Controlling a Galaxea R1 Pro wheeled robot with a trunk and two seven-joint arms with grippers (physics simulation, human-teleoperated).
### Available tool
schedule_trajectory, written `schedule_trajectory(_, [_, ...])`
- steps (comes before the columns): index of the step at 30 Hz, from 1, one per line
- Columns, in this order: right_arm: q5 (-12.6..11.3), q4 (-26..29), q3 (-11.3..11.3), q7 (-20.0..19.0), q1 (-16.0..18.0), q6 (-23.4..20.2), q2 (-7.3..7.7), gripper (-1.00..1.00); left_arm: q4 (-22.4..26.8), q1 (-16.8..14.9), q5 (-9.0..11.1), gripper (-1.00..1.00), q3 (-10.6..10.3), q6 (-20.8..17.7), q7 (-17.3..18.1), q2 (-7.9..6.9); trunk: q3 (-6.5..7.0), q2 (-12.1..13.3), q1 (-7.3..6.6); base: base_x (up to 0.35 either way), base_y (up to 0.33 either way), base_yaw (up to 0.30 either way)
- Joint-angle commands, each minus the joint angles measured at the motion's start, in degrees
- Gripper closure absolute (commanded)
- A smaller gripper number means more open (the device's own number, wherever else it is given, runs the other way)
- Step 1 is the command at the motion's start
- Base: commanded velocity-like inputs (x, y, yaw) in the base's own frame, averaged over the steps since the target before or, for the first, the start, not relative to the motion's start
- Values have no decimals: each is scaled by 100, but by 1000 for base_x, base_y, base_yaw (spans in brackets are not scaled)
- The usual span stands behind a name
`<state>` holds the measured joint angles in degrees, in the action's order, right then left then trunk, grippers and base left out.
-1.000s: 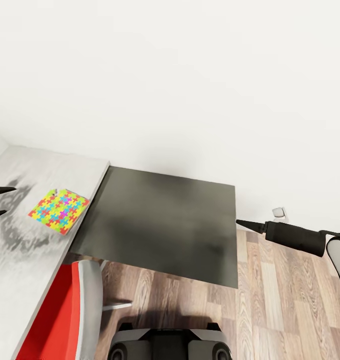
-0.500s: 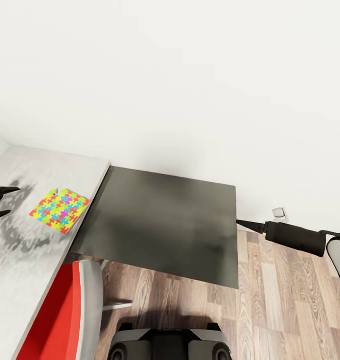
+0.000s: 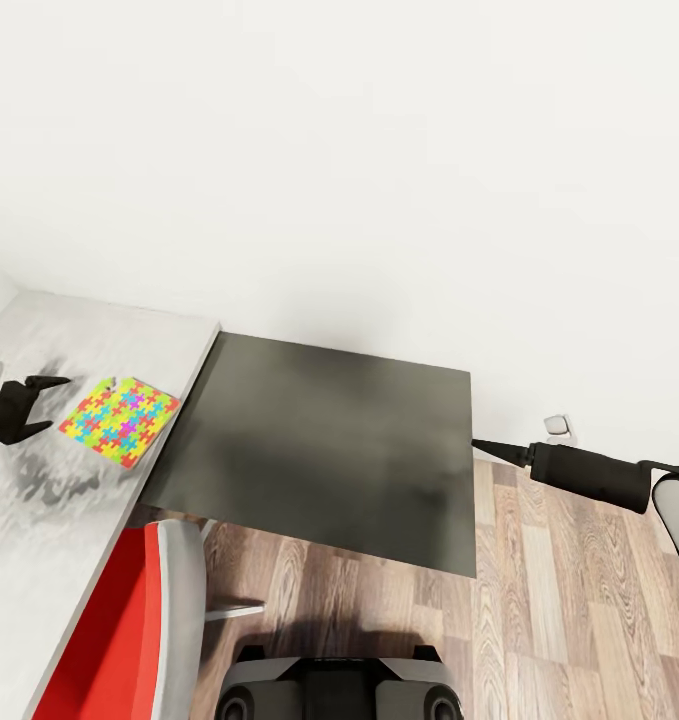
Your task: Put all the toys in the child's room - the three board games (two on the bed and one on the table), the two jigsaw puzzles on the table, and the tennis ball on the table - inside the toy box on the table in the child's room.
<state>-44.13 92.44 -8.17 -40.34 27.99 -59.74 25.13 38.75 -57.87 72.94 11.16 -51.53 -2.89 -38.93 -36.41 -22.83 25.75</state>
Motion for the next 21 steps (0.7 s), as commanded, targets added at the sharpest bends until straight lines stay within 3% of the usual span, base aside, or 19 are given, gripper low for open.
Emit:
schedule_trajectory(1, [25,1,-6,-35,4,-26,0,-100,1,-8,20,-100,8,-23,-54,71,-7,-9,3,0,0,0])
schedule_trajectory(6, [26,1,-13,-35,4,-26,1,-100,1,-24,-6,-100,-5,-2,-136,339,-7,-9,3,0,0,0])
schedule_trajectory(11, [27,2,-21,-35,4,-26,1,-100,1,-33,-22,-100,-7,14,-176,496,-7,-9,3,0,0,0])
schedule_trajectory(21, [27,2,-26,-35,4,-26,1,-100,1,-35,-32,-100,8,26,-198,583,-7,-9,3,0,0,0])
